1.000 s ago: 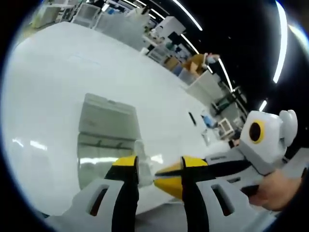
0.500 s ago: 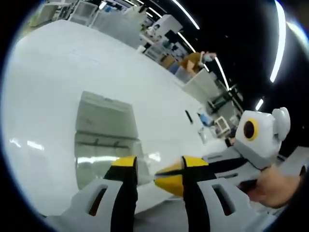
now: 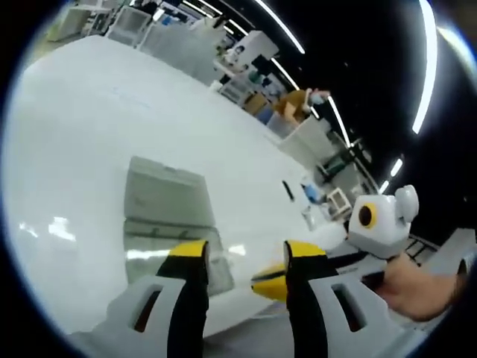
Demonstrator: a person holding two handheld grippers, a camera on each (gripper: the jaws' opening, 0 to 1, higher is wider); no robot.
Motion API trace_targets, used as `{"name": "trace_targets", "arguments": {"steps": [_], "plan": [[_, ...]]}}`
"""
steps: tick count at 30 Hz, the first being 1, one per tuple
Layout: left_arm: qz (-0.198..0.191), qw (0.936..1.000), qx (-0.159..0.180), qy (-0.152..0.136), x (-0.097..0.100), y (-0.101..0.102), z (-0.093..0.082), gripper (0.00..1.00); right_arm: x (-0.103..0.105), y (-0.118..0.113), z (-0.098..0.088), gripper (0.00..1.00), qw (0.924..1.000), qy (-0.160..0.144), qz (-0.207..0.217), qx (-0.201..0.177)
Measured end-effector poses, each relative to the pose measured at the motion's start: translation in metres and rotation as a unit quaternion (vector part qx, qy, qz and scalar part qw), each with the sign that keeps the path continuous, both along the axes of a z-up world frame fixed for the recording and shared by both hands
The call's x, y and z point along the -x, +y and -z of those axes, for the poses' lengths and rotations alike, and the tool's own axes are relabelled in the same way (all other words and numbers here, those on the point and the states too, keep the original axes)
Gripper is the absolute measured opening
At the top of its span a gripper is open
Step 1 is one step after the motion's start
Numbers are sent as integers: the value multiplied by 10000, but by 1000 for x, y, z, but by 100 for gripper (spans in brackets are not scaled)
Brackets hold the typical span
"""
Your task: Insert the divider into the dual guide fixture by aligning both edges with the guide slots and pushing it downward to the bottom, including one-sided entry, uneven engagement, binding, and posture correction.
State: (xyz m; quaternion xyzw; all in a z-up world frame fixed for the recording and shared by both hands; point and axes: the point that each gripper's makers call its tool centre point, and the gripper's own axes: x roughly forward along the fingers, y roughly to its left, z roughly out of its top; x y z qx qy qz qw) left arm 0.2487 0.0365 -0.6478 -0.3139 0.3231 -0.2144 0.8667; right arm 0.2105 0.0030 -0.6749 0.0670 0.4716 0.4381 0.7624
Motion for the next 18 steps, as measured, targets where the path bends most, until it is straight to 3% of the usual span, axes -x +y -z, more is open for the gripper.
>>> {"name": "trace_targets", "arguments": {"steps": [9, 13, 18], "plan": [[23, 10000, 51, -1, 3, 1, 0, 35, -1, -10, 2, 0, 9993, 311, 197, -100], [115, 9997, -201, -83, 9, 6, 3, 35, -6, -19, 6, 0, 9975, 577, 412, 17], [243, 9983, -491, -188, 17, 13, 7, 34, -14, -29, 12, 0, 9966, 601, 501, 268]]}}
